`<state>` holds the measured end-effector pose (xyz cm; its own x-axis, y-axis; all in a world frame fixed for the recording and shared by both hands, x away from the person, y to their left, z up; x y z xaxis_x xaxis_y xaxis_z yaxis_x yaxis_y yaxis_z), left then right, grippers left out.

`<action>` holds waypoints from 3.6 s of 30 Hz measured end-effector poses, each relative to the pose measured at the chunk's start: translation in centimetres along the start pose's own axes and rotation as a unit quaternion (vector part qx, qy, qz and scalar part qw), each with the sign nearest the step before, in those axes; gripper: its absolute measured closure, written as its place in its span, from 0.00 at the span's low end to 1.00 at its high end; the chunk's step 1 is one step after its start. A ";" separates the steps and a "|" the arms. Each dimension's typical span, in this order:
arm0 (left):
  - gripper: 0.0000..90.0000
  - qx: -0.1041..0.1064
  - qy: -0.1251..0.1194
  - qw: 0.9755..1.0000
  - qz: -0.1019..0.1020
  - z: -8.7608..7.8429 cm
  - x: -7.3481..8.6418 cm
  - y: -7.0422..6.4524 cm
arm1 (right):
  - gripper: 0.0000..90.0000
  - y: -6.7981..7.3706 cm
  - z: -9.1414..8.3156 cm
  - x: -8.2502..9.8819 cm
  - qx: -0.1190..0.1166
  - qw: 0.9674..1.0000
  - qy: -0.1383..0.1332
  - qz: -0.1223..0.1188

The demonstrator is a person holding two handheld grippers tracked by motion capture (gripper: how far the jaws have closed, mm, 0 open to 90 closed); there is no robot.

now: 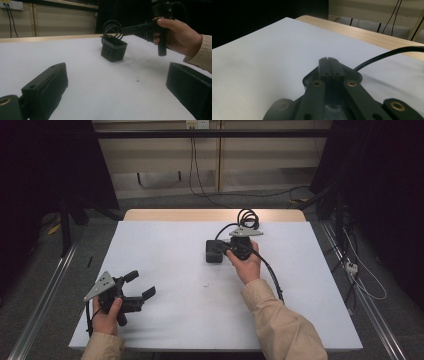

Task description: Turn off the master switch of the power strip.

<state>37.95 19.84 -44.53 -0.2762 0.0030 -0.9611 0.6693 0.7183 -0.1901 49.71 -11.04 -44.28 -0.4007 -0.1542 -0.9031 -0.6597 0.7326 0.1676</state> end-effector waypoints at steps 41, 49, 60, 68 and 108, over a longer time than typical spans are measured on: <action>0.04 0.001 0.003 1.000 0.000 0.0 0.1 0.0 | 1.00 0.0 1.3 1.0 0.000 1.000 0.012 -0.007; 0.04 0.001 0.003 1.000 0.001 0.0 0.1 0.0 | 1.00 -0.3 1.3 1.0 0.006 1.000 0.011 -0.006; 0.04 0.001 0.003 1.000 0.001 0.0 0.1 0.0 | 1.00 -0.1 1.6 1.2 0.004 1.000 0.016 -0.012; 0.04 0.001 0.002 1.000 0.000 0.0 0.0 0.0 | 1.00 0.0 1.8 1.2 0.004 1.000 0.017 -0.017; 0.04 -0.001 0.001 1.000 0.000 0.0 0.0 0.1 | 1.00 0.0 2.2 1.2 -0.003 0.999 0.025 -0.031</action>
<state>37.98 19.89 -44.55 -0.2768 0.0046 -0.9609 0.6683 0.7195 -0.1891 50.63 -9.79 -46.25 -0.3893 -0.2326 -0.8912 -0.6885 0.7162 0.1138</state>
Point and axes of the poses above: each handheld gripper's, and its own axes: z roughly forward along the jaws, x roughly out of its underside, y roughly to its left, the point moved 6 cm from there along z, roughly forward along the jaws, and after that the axes turned 6 degrees about -x, right-handed, at the moved point
